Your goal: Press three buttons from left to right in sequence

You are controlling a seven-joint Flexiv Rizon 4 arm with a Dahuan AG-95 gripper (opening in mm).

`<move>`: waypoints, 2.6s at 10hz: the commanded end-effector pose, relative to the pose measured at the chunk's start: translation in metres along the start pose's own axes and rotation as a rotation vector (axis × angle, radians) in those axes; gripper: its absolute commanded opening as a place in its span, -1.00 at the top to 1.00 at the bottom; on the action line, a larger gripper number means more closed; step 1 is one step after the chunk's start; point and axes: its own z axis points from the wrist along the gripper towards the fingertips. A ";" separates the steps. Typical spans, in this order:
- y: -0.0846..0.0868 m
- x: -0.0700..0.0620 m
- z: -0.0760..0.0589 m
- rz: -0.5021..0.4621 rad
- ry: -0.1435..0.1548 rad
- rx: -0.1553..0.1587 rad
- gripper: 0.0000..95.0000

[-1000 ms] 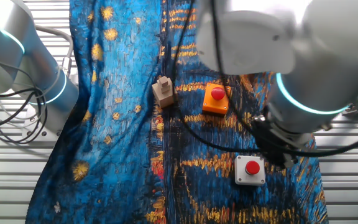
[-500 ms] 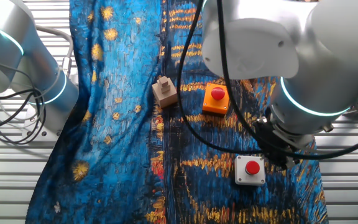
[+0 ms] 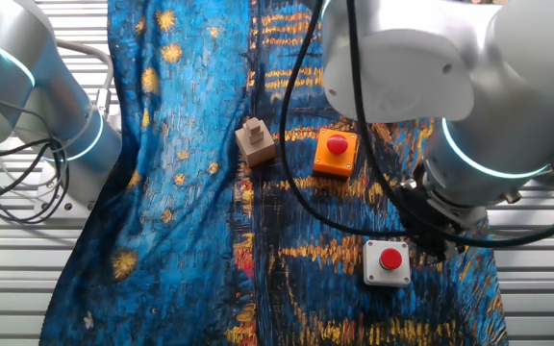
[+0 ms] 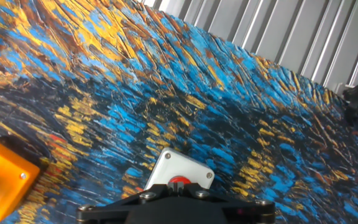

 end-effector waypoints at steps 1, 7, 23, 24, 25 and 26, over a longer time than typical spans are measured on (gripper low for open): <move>0.000 0.002 -0.001 -0.008 -0.006 -0.002 1.00; 0.000 0.002 -0.001 -0.002 -0.008 -0.014 1.00; 0.000 0.002 -0.001 0.354 0.023 -0.106 1.00; 0.000 0.002 -0.001 0.352 0.029 -0.106 1.00; 0.000 0.002 -0.001 0.354 0.030 -0.106 1.00; 0.000 0.002 -0.001 0.354 0.029 -0.107 1.00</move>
